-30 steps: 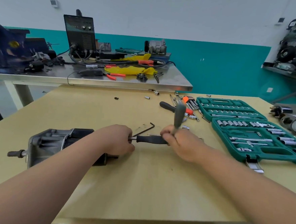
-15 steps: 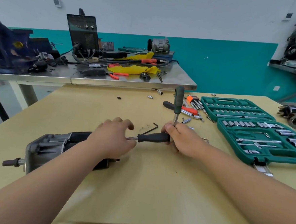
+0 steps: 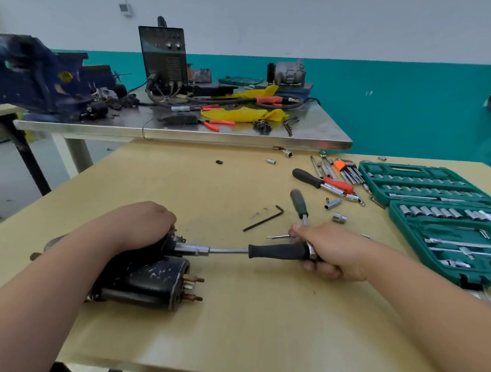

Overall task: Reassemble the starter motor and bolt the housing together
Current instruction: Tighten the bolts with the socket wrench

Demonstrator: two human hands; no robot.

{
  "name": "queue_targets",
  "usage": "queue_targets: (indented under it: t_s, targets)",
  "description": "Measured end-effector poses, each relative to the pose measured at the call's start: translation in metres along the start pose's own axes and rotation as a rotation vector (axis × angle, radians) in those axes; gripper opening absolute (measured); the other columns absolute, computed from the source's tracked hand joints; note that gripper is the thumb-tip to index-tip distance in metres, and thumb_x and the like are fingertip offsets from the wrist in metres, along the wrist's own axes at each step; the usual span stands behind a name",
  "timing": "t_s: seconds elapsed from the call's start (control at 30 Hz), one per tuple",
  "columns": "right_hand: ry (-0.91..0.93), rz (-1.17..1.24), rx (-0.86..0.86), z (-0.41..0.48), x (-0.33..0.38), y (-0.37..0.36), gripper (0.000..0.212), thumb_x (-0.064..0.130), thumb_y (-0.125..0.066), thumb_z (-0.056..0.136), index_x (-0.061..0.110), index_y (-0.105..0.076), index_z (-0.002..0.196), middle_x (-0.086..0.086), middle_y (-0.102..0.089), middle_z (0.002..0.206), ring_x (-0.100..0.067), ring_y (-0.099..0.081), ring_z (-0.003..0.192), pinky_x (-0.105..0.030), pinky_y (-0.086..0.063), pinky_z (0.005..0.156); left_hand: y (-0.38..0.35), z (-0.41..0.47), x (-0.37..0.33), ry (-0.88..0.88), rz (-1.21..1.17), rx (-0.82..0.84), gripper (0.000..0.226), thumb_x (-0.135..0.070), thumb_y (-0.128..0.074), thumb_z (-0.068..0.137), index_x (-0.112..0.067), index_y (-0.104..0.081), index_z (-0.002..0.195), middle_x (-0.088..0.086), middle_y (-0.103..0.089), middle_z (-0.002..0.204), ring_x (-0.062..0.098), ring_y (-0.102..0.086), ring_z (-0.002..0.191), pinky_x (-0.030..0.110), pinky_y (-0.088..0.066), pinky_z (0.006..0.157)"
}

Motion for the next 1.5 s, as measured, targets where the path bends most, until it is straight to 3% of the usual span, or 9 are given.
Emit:
queue_targets:
  t_s: [0.23, 0.57, 0.67, 0.77, 1.0, 1.17, 1.33, 1.43, 1.5]
  targets:
    - [0.266, -0.203, -0.077, -0.021, -0.013, -0.005, 0.022, 0.034, -0.041, 0.100, 0.023, -0.058, 0.110, -0.006, -0.056, 0.079, -0.002, -0.055, 0.047, -0.020, -0.045, 0.048, -0.002, -0.008, -0.009, -0.302, 0.126, 0.116, 0.006, -0.050, -0.066, 0.083, -0.046, -0.068, 0.082, -0.028, -0.064, 0.087, -0.010, -0.058, 0.082, 0.014, -0.039, 0.069]
    - [0.156, 0.119, -0.032, -0.025, -0.018, -0.012, 0.024, 0.036, -0.050, 0.097, 0.012, -0.054, 0.100, 0.001, -0.055, 0.054, -0.014, -0.044, 0.039, -0.020, -0.032, 0.038, -0.004, 0.001, -0.014, -0.339, 0.159, 0.224, 0.015, -0.067, -0.067, 0.073, -0.054, -0.067, 0.080, -0.025, -0.064, 0.091, -0.001, -0.060, 0.088, 0.027, -0.045, 0.081]
    - [0.234, 0.073, -0.025, -0.027, -0.021, -0.013, 0.012, 0.022, -0.058, 0.094, 0.016, -0.057, 0.104, -0.006, -0.063, 0.076, -0.015, -0.059, 0.053, -0.024, -0.044, 0.045, -0.004, 0.002, -0.015, -0.319, 0.164, 0.230, 0.015, -0.065, -0.067, 0.075, -0.050, -0.068, 0.077, -0.021, -0.066, 0.083, 0.001, -0.060, 0.084, 0.026, -0.044, 0.075]
    - [0.322, 0.051, -0.056, -0.030, -0.024, -0.015, 0.034, 0.005, -0.068, 0.085, 0.020, -0.057, 0.114, -0.004, -0.064, 0.102, -0.015, -0.065, 0.068, -0.025, -0.050, 0.052, -0.004, 0.003, -0.014, -0.289, 0.170, 0.261, 0.026, -0.068, -0.058, 0.081, -0.045, -0.068, 0.077, -0.019, -0.066, 0.087, 0.003, -0.060, 0.087, 0.028, -0.044, 0.078]
    - [0.310, -0.095, -0.216, -0.035, -0.021, -0.026, 0.019, 0.041, -0.041, 0.099, 0.031, -0.055, 0.108, 0.001, -0.071, 0.066, -0.010, -0.049, 0.042, -0.021, -0.039, 0.039, -0.005, 0.000, -0.016, -0.320, 0.145, 0.279, 0.020, -0.066, -0.064, 0.077, -0.046, -0.066, 0.083, -0.020, -0.065, 0.089, 0.005, -0.061, 0.088, 0.030, -0.046, 0.082]
    - [0.359, -0.037, -0.205, -0.038, -0.023, -0.028, 0.034, 0.021, -0.067, 0.087, 0.028, -0.053, 0.117, 0.005, -0.065, 0.081, -0.011, -0.056, 0.052, -0.026, -0.046, 0.047, -0.005, 0.000, -0.019, -0.274, 0.183, 0.293, 0.030, -0.065, -0.051, 0.087, -0.041, -0.068, 0.084, -0.016, -0.065, 0.096, 0.009, -0.059, 0.094, 0.032, -0.043, 0.084]
    - [0.346, -0.074, -0.337, -0.032, -0.024, -0.033, 0.017, 0.038, -0.051, 0.094, 0.029, -0.055, 0.108, 0.006, -0.062, 0.057, -0.011, -0.054, 0.044, -0.020, -0.042, 0.041, -0.006, -0.002, -0.021, -0.292, 0.191, 0.304, 0.029, -0.067, -0.058, 0.081, -0.040, -0.066, 0.088, -0.017, -0.063, 0.090, 0.003, -0.058, 0.085, 0.027, -0.041, 0.071]
    - [0.354, -0.014, -0.193, -0.037, -0.023, -0.030, 0.039, 0.023, -0.068, 0.086, 0.026, -0.048, 0.119, 0.006, -0.066, 0.091, -0.013, -0.057, 0.052, -0.024, -0.046, 0.048, -0.006, 0.000, -0.021, -0.268, 0.201, 0.299, 0.036, -0.066, -0.049, 0.088, -0.036, -0.067, 0.089, -0.012, -0.067, 0.096, 0.011, -0.060, 0.093, 0.033, -0.044, 0.086]
    - [0.359, -0.062, -0.192, -0.039, -0.023, -0.029, 0.039, 0.024, -0.067, 0.087, 0.029, -0.047, 0.120, 0.007, -0.068, 0.074, -0.012, -0.055, 0.049, -0.023, -0.044, 0.045, -0.007, 0.001, -0.022, -0.249, 0.197, 0.294, 0.037, -0.067, -0.045, 0.089, -0.035, -0.065, 0.093, -0.010, -0.065, 0.104, 0.014, -0.058, 0.098, 0.035, -0.042, 0.092]
Point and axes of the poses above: each hand's wrist, its own z-axis towards the middle knuckle, its own y-axis out of the back of the hand, x = y × z, the point moved 1 cm from there along z, towards the middle knuckle
